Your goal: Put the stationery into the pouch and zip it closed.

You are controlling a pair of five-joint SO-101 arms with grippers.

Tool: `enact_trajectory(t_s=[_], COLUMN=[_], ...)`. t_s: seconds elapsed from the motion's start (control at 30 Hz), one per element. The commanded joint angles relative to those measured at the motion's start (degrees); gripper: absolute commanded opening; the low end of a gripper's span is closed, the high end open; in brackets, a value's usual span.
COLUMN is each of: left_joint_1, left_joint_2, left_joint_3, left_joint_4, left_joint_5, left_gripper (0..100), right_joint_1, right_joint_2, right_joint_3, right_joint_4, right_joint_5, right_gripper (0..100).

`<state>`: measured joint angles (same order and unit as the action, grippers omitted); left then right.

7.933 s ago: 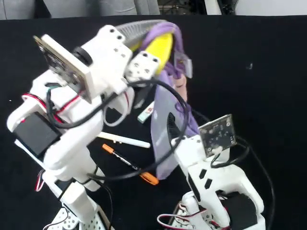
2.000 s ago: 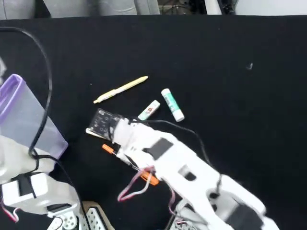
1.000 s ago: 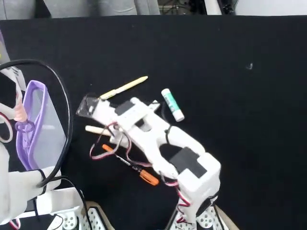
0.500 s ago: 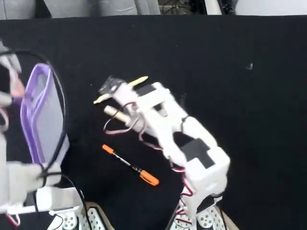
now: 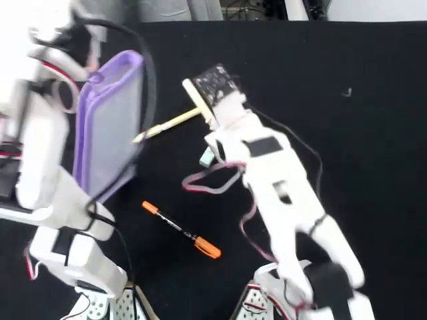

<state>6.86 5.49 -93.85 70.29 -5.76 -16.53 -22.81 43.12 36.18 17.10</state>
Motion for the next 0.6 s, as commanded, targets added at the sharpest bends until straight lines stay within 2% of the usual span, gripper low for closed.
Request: enact_trajectory(t_s=[0.0, 0.2, 0.4, 0.57], left_joint_1=[4.26, 4.44, 4.44, 4.53], left_joint_2=[-0.35, -0.7, -0.79, -4.84], left_joint_3=[0.13, -0.48, -1.54, -1.45], left_joint_4=[-2.11, -0.79, 13.45, 20.92], left_joint_5=[-4.13, -4.4, -4.75, -4.31], left_gripper=[3, 3, 3, 3], right_joint_1=[1.23, 1.41, 4.13, 7.3], right_joint_2=[-10.68, -19.38, -24.48, -28.53], right_joint_3=[7.78, 14.46, 17.1, 17.27], right_joint_4=[-8.79, -13.19, -13.89, -13.8], right_joint_5=[-1.58, -5.1, -5.19, -10.02], right_gripper=[1.1, 1.1, 1.1, 1.1])
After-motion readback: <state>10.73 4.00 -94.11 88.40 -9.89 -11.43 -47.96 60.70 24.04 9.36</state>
